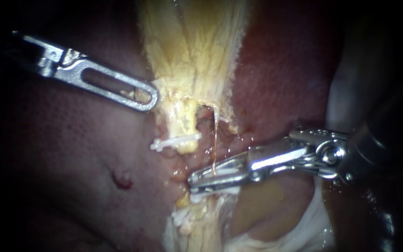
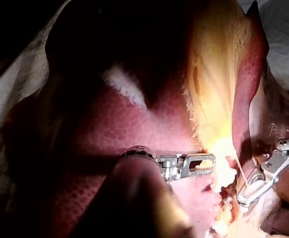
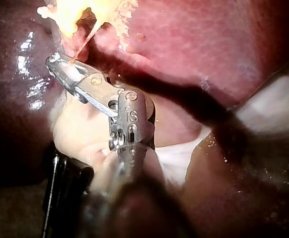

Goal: Going back second clip right tube

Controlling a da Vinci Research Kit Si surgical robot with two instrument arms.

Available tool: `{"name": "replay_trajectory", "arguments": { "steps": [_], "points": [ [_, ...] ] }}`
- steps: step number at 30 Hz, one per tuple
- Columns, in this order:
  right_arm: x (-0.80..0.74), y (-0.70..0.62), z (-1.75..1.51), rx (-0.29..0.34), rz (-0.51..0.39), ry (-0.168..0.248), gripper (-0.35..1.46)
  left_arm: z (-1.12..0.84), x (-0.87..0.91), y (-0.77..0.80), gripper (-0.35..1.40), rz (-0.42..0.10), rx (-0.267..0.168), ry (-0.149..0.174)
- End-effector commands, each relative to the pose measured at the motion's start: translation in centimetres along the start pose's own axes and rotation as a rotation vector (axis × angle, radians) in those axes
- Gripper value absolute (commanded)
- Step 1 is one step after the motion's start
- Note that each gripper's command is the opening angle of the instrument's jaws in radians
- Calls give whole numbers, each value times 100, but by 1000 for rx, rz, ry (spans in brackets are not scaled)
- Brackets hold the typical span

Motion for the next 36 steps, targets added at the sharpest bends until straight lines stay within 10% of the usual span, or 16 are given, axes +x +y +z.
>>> {"name": "replay_trajectory", "arguments": {
  "steps": [1, 7, 22, 36],
  "points": [
    [1, 1, 2, 0, -6, 3, 19, 0, 0, 0, -35, 0, -1, -1],
    [5, 4, 9, -63, -39, 52, 48, 0, 0, 0, -35, 0, -1, -1],
    [4, 11, 8, -167, -191, 93, 49, 0, 1, 0, -35, 0, -1, -1],
    [-3, 23, -17, -337, -404, 32, 50, 1, 2, 1, -35, 1, -2, -1]
  ]
}}
